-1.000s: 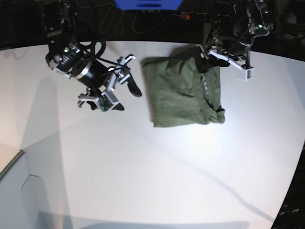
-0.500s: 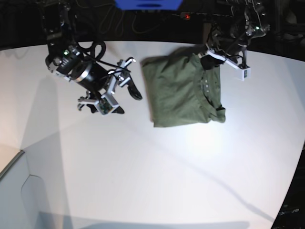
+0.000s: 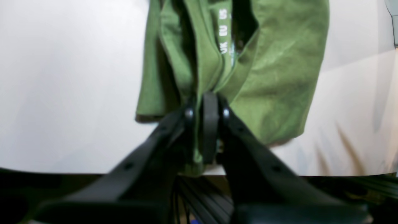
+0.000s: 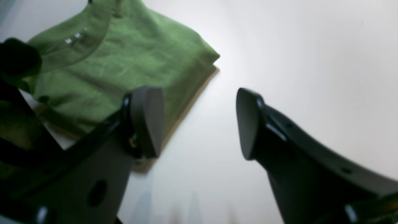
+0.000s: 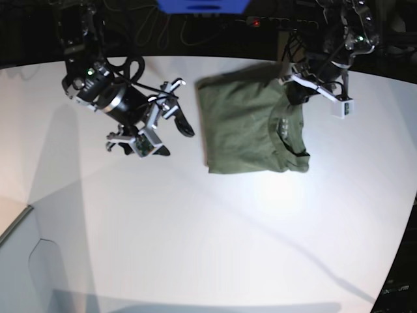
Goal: Layout the t-shirt on the table in an organized manner, then fold the t-shirt properly
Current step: 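Release the shirt and lift both grippers away from the bundle, then grasp the collar edge of the folded shirt with the left gripper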
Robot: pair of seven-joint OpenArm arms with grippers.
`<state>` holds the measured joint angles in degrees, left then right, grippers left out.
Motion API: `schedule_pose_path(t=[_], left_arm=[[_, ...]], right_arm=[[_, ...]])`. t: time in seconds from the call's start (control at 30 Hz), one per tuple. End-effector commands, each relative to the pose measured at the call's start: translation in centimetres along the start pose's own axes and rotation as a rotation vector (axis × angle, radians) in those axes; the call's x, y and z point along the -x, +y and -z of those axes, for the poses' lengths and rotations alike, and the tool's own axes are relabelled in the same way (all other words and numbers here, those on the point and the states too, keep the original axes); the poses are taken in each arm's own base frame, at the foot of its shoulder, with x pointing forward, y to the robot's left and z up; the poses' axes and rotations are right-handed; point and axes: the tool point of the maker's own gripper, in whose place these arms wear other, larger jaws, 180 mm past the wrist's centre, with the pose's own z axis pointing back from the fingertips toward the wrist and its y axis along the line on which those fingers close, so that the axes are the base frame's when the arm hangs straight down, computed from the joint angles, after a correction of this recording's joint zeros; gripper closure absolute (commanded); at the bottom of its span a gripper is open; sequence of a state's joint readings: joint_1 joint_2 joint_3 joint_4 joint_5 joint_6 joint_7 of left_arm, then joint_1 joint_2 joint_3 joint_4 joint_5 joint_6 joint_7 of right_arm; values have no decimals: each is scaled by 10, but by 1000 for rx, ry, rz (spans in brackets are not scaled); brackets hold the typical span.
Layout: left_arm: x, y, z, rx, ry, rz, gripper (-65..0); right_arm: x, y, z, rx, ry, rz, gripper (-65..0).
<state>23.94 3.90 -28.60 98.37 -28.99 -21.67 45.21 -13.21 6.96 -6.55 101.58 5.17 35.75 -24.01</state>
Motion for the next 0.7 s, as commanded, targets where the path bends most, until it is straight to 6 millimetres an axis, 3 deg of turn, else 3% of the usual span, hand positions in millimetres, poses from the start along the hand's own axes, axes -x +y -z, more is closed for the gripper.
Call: schedule_pose_path(t=[0.0,0.1,0.3,0.47,0.67], left_arm=[[-13,5,-5,-9,-45,0,-24],[-20,18,-10,-44,-71,-19,-85],[-29,29,-10,-64,-98,-44,-333],[-40,27,-10,-60,-124,-34,-367],[-85,27,9,-37,-182,5,-369]], right_arm=[[-14,-2,-2,0,-52,-5,-369],[-14,-1,-1,-2,-52,-5,-369],[-15,-1,-1,-4,-53,-7,-369],[-15,-1,-1,-4,-53,-7,-369],[-14,-1,-1,-3,-52,-6,-369]])
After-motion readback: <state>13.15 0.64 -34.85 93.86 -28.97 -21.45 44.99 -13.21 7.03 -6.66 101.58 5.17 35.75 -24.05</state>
